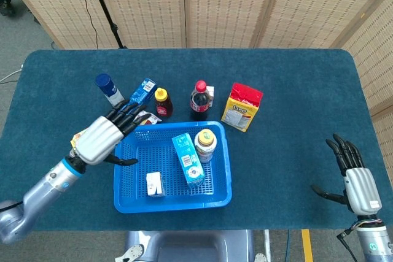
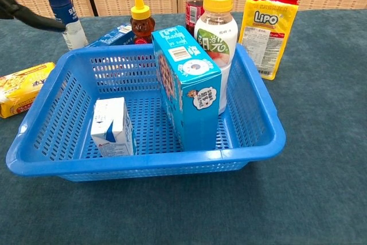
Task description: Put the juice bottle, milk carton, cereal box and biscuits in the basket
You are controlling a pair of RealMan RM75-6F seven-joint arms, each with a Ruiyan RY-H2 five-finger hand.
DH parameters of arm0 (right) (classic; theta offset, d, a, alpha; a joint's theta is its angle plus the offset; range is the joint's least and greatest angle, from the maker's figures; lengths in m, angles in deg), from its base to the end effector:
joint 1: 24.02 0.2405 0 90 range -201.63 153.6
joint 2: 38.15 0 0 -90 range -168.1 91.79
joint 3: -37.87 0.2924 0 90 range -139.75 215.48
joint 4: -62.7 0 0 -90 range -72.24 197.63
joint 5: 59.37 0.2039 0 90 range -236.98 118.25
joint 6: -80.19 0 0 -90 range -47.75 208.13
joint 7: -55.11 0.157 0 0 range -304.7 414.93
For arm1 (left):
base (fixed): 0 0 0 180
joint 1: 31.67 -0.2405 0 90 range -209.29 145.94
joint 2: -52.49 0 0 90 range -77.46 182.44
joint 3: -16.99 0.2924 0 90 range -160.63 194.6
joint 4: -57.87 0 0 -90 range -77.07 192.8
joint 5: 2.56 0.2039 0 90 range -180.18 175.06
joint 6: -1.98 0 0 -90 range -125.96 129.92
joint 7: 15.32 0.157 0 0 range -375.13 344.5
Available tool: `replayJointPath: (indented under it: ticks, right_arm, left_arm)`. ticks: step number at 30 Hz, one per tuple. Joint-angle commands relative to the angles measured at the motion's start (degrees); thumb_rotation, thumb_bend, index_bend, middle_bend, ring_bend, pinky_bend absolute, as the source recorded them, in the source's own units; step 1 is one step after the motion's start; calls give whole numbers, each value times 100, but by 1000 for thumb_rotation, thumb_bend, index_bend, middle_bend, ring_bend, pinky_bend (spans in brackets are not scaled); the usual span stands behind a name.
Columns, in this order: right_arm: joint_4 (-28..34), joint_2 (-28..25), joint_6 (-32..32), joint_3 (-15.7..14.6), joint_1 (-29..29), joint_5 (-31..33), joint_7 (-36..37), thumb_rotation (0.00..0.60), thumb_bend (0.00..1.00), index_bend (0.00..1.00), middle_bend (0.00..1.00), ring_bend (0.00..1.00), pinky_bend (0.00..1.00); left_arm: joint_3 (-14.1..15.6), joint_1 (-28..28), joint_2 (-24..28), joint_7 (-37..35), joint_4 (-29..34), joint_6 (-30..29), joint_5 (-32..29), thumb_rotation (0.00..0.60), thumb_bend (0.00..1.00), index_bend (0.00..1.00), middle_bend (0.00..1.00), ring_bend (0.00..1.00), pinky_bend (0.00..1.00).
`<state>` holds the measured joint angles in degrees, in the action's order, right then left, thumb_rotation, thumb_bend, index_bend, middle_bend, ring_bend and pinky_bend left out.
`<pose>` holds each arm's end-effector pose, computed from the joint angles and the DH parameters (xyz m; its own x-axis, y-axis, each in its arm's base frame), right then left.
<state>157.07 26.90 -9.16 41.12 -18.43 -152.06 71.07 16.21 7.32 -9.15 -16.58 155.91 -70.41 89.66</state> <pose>-0.3087 -0.1992 0.1771 0.0780 0.0372 0.9963 -0.9839 -0.1582 0.0829 -0.1667 0.3316 0.1434 0.4338 0.0222 0.9007 0.7123 -0.6207 -0.3278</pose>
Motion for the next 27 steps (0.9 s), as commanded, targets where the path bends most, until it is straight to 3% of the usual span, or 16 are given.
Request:
replayJointPath:
  ticks: [1,5,12,27]
  right_arm:
    - [17,-11,1,-17,1,-30,16,600,0,0,0,0,0]
    - [38,-9,-2,-39,5,-77,4,600,0,0,0,0,0]
    - [78,-13,15,-75,14,-127,-3,600,0,0,0,0,0]
    - [37,-54,38,-61,24,-64,133,600,0,0,0,0,0]
  left_arm:
    - [213,-489,452,-676,-42,71,-619,398,54,0,0,0,0]
    - [282,-653,541,-1340,-431,356,-860,376,49,0,0,0,0]
    - [348,-783,150,-1893,-1049,946,-1106,370,49,0,0,0,0]
    - [11,-526,-1090,-896,-2220,2548,-2613,354,49,0,0,0,0]
